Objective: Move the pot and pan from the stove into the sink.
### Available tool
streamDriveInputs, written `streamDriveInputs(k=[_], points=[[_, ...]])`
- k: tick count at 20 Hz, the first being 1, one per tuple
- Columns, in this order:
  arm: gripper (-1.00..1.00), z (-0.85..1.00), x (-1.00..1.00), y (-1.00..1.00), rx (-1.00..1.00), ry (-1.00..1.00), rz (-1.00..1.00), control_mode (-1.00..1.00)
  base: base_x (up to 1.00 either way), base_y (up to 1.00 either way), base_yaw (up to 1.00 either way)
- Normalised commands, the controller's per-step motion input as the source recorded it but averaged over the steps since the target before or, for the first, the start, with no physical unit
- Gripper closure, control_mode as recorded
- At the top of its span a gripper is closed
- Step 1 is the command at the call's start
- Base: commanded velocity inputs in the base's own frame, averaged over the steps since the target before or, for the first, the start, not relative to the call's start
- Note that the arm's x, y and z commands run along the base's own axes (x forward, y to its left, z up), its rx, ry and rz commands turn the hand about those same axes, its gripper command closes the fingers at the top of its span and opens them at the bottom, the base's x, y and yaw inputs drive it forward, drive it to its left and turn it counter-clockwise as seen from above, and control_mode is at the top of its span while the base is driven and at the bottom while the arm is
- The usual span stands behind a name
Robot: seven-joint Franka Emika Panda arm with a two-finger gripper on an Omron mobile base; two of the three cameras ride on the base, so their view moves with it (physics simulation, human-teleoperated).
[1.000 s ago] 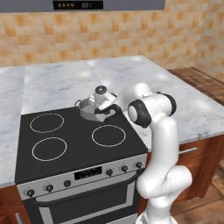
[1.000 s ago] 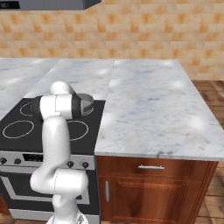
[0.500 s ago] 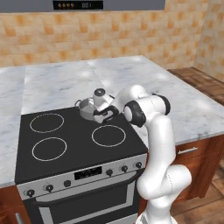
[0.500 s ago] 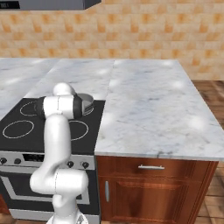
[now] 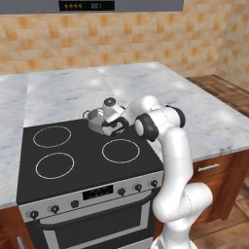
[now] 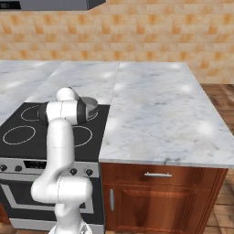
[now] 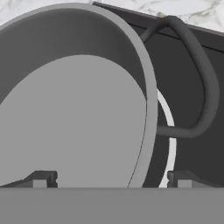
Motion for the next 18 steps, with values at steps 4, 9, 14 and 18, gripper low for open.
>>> streamDriveInputs(k=[4,9,14,18], points=[[1.0,-0.07,0.09,0.0,-0.01,0.03,0.0,-1.0,0.0,0.0,0.0],[1.0,0.0,0.0,0.0,0.0,0.0,-0.01,-1.0,0.0,0.0,0.0],[1.0,0.29,-0.01,0.0,0.0,0.0,-0.01,-1.0,0.0,0.0,0.0],[1.0,0.51,-0.07,-0.02,0.01,0.0,0.0,-1.0,0.0,0.0,0.0]])
